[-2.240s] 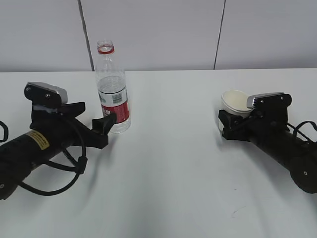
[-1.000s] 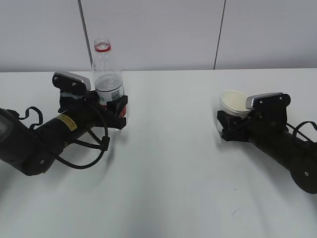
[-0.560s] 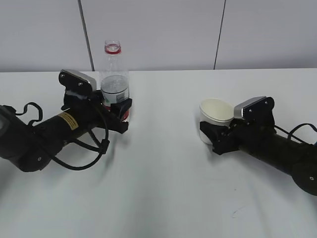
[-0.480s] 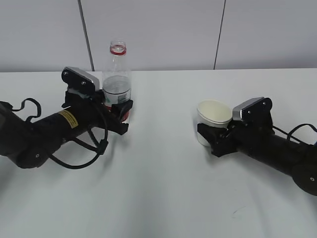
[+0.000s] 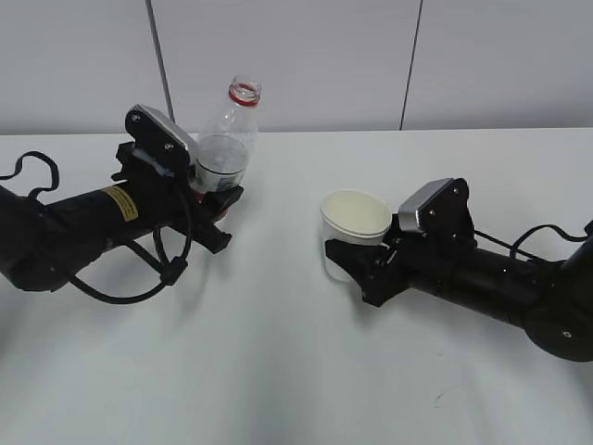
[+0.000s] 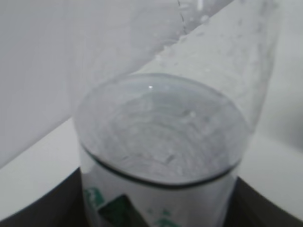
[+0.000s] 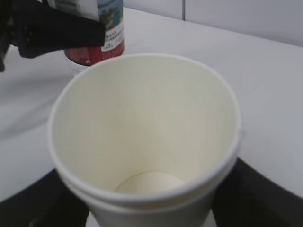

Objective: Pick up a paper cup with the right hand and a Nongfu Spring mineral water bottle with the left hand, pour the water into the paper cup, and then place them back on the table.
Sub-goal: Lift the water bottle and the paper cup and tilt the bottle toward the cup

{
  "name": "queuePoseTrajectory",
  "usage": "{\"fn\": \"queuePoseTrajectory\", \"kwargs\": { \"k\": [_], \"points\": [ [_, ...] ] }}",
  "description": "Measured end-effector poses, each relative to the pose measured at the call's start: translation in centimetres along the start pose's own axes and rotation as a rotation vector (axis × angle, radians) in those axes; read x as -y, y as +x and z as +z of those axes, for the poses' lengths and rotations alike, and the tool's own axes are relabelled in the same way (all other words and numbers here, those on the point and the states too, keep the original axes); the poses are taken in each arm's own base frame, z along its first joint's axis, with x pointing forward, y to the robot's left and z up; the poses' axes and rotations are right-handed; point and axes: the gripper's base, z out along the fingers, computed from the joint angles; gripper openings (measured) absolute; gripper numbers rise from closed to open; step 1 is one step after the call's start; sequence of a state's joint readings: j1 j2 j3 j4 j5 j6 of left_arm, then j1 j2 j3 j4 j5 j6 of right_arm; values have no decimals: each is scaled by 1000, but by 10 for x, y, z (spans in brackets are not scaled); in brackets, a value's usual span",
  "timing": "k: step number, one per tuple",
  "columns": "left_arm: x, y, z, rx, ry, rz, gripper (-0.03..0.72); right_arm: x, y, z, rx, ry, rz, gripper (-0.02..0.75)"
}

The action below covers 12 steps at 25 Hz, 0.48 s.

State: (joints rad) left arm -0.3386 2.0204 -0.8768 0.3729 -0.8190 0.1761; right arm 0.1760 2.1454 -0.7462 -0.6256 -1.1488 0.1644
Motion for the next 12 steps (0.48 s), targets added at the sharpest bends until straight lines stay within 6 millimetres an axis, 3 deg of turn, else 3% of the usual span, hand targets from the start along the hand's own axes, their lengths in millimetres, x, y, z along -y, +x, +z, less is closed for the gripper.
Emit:
{"fn": "queuePoseTrajectory", "kwargs": {
  "k": [6, 12],
  "points": [
    [-6, -15, -6, 10, -16, 128, 415, -9, -22, 10, 55, -91, -10, 507],
    [-9, -22, -10, 11, -24, 250, 413, -13, -31, 22, 39, -159, -14, 507]
  ]
}}
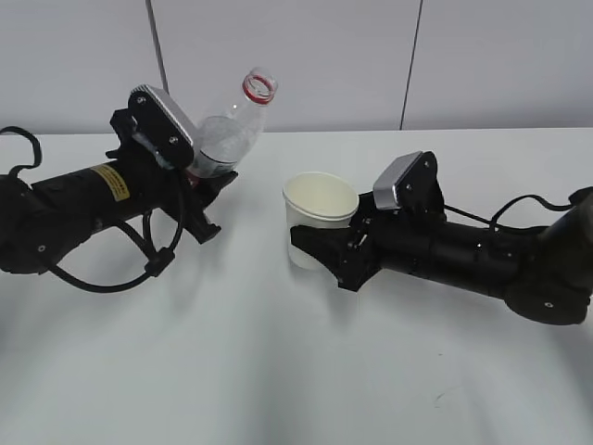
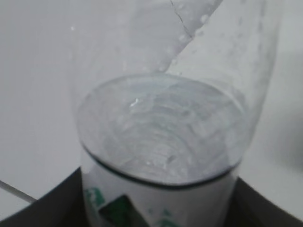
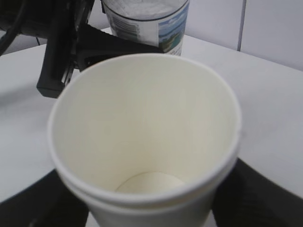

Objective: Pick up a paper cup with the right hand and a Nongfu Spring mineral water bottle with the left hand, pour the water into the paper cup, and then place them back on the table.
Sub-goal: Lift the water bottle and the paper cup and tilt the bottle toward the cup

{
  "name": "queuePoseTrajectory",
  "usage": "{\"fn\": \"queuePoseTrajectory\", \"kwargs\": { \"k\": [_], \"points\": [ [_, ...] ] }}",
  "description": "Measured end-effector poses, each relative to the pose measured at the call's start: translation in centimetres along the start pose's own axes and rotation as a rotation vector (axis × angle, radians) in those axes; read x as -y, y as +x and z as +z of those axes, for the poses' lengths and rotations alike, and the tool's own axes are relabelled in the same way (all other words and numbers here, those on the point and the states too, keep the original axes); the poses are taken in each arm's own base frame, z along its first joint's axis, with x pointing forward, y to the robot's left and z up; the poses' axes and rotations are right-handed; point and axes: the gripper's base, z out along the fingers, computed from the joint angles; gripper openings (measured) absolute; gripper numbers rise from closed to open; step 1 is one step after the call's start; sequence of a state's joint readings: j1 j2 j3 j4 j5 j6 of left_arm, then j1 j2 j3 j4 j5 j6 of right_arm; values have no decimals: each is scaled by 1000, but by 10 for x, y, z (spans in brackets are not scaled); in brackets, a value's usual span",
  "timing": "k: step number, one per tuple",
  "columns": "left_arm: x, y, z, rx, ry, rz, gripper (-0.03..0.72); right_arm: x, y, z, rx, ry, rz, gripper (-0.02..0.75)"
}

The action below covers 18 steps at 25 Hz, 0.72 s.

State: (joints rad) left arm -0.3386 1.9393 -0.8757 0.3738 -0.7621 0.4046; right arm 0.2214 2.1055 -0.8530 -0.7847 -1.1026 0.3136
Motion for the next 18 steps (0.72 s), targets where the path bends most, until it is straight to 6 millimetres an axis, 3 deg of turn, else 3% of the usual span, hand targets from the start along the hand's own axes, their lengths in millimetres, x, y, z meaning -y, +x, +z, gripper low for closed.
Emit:
{"fn": "queuePoseTrajectory", "kwargs": {
  "k": [18],
  "points": [
    [-6, -1, -3, -48, -29, 343, 412, 5, -10, 10, -16, -51, -29, 507]
  ]
}}
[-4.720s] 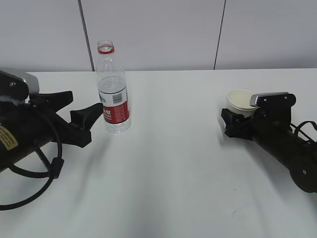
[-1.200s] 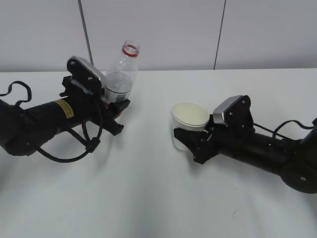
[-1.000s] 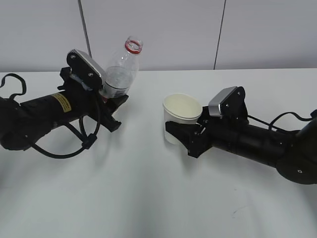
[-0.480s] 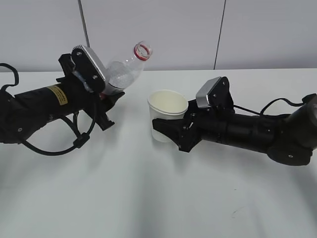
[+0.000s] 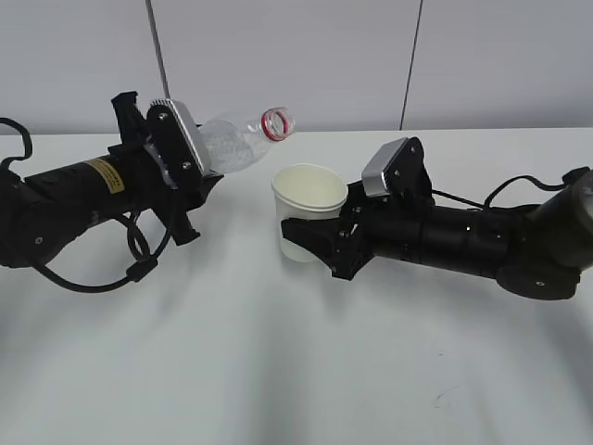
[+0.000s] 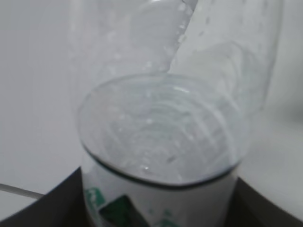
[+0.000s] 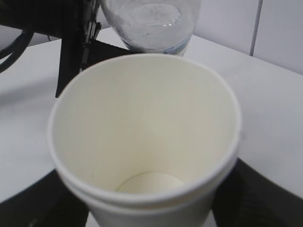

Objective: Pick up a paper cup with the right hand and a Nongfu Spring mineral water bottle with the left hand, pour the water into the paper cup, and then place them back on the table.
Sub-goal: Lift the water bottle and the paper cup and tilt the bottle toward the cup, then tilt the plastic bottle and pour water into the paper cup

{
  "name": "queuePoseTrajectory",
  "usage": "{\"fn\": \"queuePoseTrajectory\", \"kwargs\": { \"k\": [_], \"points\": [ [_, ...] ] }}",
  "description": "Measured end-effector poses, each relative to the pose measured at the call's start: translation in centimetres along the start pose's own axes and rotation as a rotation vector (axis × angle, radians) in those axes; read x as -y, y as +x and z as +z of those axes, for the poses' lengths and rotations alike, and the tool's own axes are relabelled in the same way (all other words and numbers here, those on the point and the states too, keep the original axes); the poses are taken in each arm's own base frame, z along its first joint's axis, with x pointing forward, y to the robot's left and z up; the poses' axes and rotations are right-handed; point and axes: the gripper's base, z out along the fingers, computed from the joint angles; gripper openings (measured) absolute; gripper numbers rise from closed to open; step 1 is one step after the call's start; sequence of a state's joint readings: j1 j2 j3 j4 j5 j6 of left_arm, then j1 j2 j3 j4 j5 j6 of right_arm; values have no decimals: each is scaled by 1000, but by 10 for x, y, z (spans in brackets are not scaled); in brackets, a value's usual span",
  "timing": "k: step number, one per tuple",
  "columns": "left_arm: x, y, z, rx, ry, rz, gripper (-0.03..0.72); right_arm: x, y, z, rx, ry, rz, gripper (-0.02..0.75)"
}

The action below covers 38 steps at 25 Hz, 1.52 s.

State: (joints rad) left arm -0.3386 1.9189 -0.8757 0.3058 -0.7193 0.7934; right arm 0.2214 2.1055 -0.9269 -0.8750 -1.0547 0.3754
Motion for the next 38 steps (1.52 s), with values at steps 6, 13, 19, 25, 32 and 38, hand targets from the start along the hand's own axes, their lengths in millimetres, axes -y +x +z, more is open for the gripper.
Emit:
{"fn": "queuePoseTrajectory", "kwargs": {
  "k": [6, 13, 19, 25, 32, 38],
  "points": [
    [-1, 2, 0, -18, -16, 80, 412, 0, 0, 0, -3, -6, -6, 507],
    [-2, 2, 0, -21, -18, 120, 412, 0, 0, 1, -12, -16, -15, 507],
    [-3, 3, 0, -37, -29, 167, 412, 0, 1, 1, -24, -15, -16, 507],
    [-4, 4, 0, -45, -40, 210, 412, 0, 1, 1, -25, -17, -17, 507],
    [-6, 3, 0, -38, -63, 248, 412, 0, 1, 1, -31, -17, -21, 507],
    [-6, 3, 0, -42, -64, 295, 412, 0, 1, 1, -32, -17, -21, 507]
  ]
}}
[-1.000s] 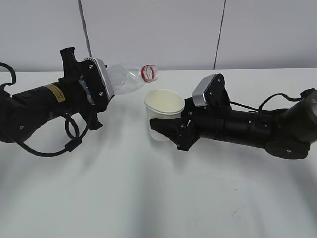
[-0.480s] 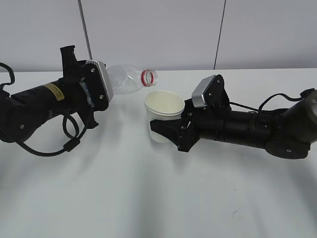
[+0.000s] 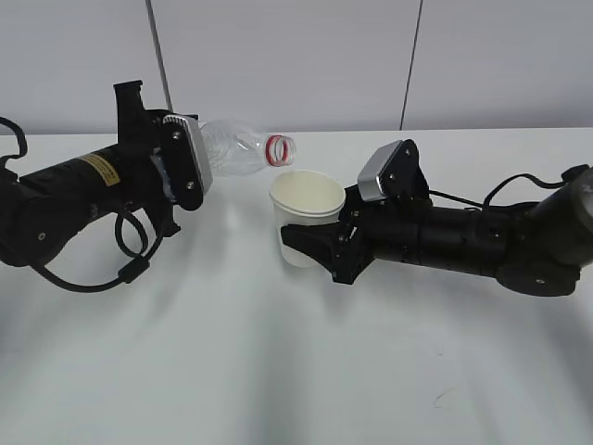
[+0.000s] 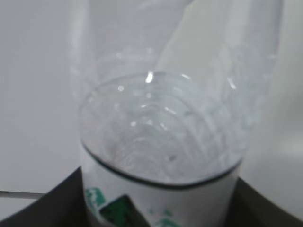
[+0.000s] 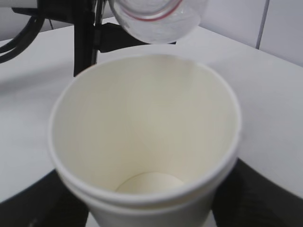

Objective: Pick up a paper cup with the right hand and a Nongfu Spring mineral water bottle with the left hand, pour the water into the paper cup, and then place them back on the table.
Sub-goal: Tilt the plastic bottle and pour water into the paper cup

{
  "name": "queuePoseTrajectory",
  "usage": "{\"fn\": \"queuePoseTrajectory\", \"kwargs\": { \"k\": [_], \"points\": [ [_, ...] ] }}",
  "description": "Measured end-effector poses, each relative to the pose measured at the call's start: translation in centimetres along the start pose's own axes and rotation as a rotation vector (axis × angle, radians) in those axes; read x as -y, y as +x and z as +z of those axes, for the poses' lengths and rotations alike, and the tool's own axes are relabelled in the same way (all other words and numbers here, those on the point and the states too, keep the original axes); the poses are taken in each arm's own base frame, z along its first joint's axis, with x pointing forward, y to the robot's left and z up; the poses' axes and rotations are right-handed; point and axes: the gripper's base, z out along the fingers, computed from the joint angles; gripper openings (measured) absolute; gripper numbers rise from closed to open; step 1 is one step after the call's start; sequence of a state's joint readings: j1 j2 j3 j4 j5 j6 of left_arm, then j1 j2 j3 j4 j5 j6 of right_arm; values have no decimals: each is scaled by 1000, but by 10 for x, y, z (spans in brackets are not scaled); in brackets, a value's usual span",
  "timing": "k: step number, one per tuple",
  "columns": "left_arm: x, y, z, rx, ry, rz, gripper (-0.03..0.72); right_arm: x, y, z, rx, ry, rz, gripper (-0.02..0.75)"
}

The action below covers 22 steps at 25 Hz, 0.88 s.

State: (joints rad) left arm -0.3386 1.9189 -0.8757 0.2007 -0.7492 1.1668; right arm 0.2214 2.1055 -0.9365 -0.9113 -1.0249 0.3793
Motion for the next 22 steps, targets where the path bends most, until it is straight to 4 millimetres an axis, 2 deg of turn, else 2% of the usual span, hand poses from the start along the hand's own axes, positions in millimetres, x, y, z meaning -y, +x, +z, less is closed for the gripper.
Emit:
{"fn": "queuePoseTrajectory", "kwargs": {
  "k": [22],
  "points": [
    [-3, -6, 1, -21, -49, 155, 412, 1, 3, 0, -35, 14, 0, 507]
  ]
}}
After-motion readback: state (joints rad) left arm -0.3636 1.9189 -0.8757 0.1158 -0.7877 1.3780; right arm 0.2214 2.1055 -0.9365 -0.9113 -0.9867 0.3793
